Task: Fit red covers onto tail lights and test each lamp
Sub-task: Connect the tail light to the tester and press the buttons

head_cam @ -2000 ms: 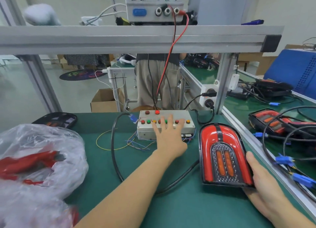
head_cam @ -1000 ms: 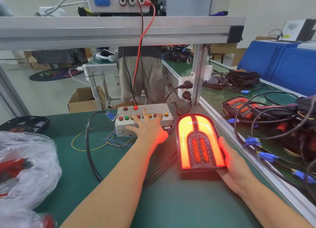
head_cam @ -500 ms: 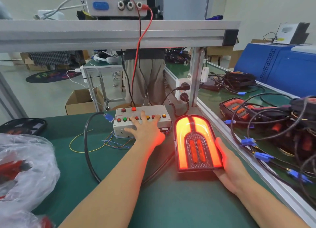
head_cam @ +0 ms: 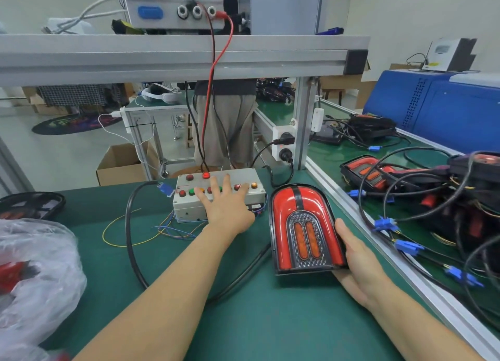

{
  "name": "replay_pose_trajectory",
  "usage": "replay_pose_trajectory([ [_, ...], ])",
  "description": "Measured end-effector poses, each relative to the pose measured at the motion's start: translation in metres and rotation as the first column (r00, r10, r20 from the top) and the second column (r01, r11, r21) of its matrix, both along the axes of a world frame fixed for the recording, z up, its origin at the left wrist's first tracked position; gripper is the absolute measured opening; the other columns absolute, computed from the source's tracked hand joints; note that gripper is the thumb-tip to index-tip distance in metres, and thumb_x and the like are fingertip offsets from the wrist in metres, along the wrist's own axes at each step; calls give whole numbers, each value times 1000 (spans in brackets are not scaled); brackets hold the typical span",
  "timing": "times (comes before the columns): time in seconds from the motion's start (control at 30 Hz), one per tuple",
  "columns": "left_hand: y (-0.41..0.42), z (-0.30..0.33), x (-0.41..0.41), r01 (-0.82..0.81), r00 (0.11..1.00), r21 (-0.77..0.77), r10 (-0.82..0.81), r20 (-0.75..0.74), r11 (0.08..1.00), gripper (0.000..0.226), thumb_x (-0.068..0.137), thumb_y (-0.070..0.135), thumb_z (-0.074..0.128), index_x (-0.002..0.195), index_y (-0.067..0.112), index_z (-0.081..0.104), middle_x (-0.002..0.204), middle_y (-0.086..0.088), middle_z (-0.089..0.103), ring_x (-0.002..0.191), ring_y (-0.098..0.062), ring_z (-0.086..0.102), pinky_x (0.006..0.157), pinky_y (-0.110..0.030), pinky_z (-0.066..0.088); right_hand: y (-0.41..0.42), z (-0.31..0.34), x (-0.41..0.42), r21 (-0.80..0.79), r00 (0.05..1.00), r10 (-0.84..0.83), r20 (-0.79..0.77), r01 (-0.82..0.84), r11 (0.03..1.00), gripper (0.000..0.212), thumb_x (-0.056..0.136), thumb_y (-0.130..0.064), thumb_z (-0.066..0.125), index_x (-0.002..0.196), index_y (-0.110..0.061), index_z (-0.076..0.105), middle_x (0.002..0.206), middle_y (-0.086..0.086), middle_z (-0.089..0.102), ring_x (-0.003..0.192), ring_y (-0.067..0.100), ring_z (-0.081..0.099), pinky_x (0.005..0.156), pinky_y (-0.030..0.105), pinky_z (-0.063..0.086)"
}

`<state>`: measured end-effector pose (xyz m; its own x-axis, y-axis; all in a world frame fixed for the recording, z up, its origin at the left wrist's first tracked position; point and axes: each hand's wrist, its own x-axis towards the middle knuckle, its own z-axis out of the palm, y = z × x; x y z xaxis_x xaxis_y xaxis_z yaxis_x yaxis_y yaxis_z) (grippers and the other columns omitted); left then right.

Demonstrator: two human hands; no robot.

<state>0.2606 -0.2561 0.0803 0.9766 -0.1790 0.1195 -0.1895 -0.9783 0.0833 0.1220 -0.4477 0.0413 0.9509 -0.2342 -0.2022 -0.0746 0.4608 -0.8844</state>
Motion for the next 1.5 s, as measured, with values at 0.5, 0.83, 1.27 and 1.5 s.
replay_pose_trajectory([
  [0.5, 3, -7, -1, -14, 1000, -98, 16, 24, 995, 78, 78, 24, 57, 145, 46, 22, 160, -7, -1, 145, -36, -14, 106, -67, -13, -3, -2, 2, 5, 1000, -10, -7, 10, 1000, 40, 97, -42, 47, 109, -12, 70, 101, 12, 75, 86, 22, 74, 57, 28, 58],
  [0.83, 24, -10, -7, -118, 989, -248, 137, 62, 962, 95, 72, 23, 61, 149, 34, 7, 160, -4, -8, 145, -32, -12, 109, -64, -10, -2, -1, 1, -34, 1000, 21, 5, -21, 999, 50, 87, -49, 51, 113, -11, 69, 108, 13, 73, 96, 25, 72, 63, 27, 59],
  [1.27, -7, -3, -48, 133, 989, -669, -143, 41, 731, 63, 82, 4, 53, 140, 27, 43, 144, 4, 39, 137, -17, 29, 114, -35, 21, 3, 7, -4, -28, 1000, 12, -4, -12, 1000, 44, 96, -45, 44, 117, -12, 66, 107, 12, 74, 95, 24, 72, 62, 27, 59],
  [1.5, 20, -11, -91, 91, 893, -696, -368, -259, 712, 39, 85, 1, 52, 117, 22, 61, 105, 6, 66, 92, -7, 59, 86, -21, 45, 0, 9, -6, 44, 996, -57, -72, 61, 997, 40, 99, -42, 46, 104, -11, 71, 97, 11, 76, 81, 20, 74, 59, 29, 58],
])
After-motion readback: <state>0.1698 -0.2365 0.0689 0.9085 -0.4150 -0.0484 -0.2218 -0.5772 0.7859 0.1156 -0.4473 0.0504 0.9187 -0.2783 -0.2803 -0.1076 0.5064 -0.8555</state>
